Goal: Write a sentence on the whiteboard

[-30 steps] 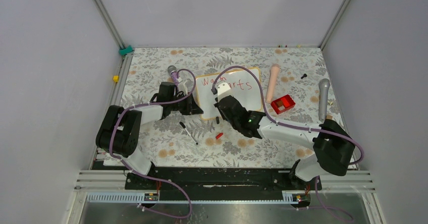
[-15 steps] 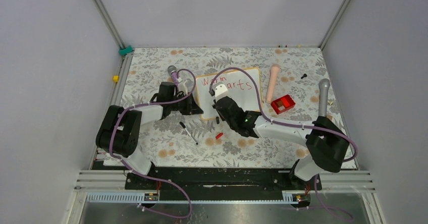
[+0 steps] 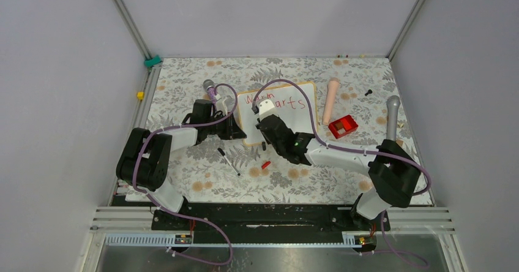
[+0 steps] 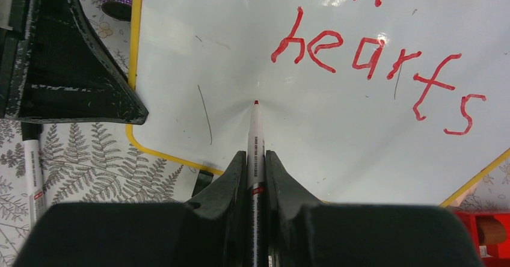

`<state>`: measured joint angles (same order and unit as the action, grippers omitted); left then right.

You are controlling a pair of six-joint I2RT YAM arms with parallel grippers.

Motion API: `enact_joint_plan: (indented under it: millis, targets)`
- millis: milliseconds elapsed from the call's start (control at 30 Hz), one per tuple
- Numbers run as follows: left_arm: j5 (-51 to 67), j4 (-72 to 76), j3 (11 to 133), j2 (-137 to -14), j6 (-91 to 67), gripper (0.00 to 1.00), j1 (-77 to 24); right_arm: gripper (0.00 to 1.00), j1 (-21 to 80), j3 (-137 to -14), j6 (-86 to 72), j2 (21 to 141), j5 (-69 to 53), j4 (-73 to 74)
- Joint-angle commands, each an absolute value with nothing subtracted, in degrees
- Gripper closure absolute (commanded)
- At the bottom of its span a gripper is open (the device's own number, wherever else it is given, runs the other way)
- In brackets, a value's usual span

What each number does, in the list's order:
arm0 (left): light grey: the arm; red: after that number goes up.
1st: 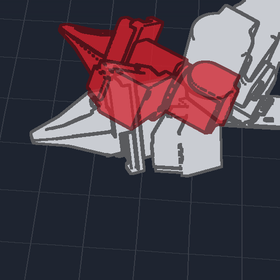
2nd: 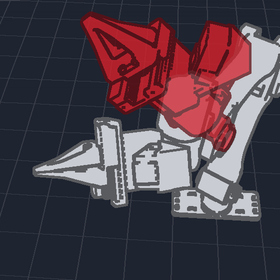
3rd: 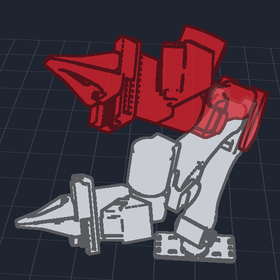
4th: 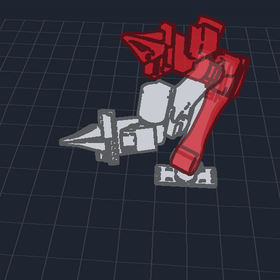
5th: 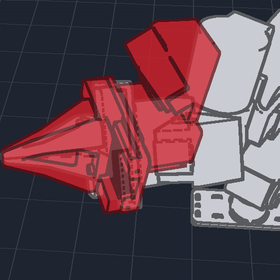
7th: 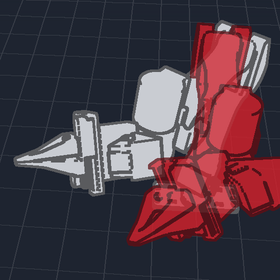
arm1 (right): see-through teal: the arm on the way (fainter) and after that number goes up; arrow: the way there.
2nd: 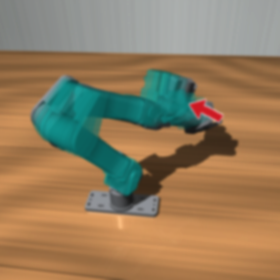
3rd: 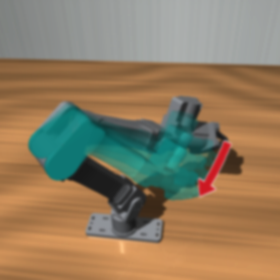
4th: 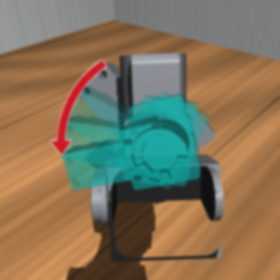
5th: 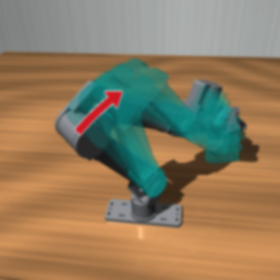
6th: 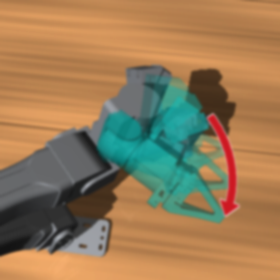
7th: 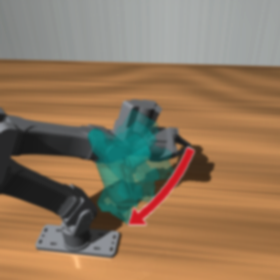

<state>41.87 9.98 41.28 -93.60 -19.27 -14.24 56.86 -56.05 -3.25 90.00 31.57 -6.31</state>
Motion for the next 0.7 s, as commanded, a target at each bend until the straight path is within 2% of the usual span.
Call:
enact_joint_plan:
  millis: [0, 667]
  targets:
    - [40.2, 11.4, 43.4, -94.3, -18.8, 1.0, -13.7, 1.0, 56.3, -58.7, -2.8, 90.9, 34.3, -6.7]
    - [40.3, 11.4, 43.4, -94.3, -18.7, 1.0, -13.7, 1.0, 56.1, -59.8, -2.2, 92.5, 30.7, -6.1]
